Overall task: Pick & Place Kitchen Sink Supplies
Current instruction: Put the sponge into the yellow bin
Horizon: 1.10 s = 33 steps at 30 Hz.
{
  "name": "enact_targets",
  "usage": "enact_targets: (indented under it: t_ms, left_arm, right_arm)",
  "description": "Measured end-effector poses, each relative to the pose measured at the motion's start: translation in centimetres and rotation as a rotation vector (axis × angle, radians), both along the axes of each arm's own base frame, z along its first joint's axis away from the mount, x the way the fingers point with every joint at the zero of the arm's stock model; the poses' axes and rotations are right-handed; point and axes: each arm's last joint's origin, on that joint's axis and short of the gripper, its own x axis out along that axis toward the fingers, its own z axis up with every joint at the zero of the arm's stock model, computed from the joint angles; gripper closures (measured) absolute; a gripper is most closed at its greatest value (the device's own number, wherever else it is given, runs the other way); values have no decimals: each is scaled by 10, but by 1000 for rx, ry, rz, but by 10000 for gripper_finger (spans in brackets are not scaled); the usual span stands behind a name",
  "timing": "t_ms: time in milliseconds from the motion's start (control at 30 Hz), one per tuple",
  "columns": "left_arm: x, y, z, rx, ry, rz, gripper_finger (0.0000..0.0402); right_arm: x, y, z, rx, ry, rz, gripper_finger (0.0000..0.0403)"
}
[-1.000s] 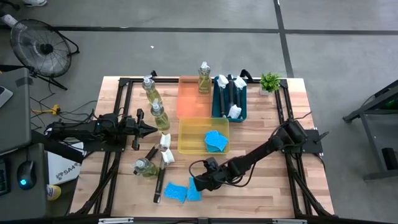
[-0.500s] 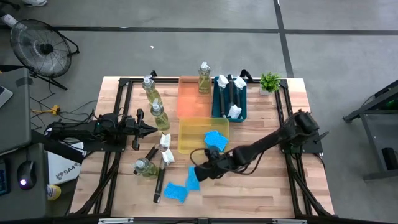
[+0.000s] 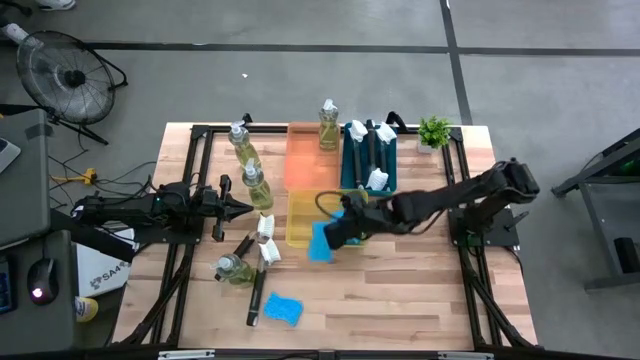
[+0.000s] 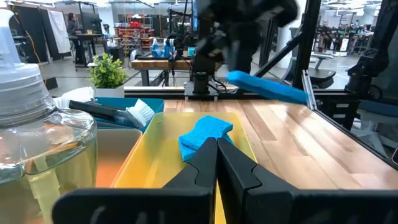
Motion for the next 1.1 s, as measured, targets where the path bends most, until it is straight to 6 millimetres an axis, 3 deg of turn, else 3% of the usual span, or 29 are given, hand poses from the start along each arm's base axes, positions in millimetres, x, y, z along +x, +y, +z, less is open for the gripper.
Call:
enact_targets:
  t_ms: [200,400,567,833,1100]
  left_arm:
    - [0,0,0,0,0,1,401]
    - [0,0,0,0,0,0,401]
    - [0,0,0,0,0,0,401]
    - [0,0,0,0,0,0,401]
    - [0,0,0,0,0,0,401]
  right_arm:
    - [-8,-33,4,-74,85,-16,403]
    - [-13,-54,-1,-103,178,-32,403]
    - [-3,-62,-4,-104,134,-43,403]
    - [29,-60,-35,-45,91,-18,403]
    - [42,-65,-61,-20,124,-51,403]
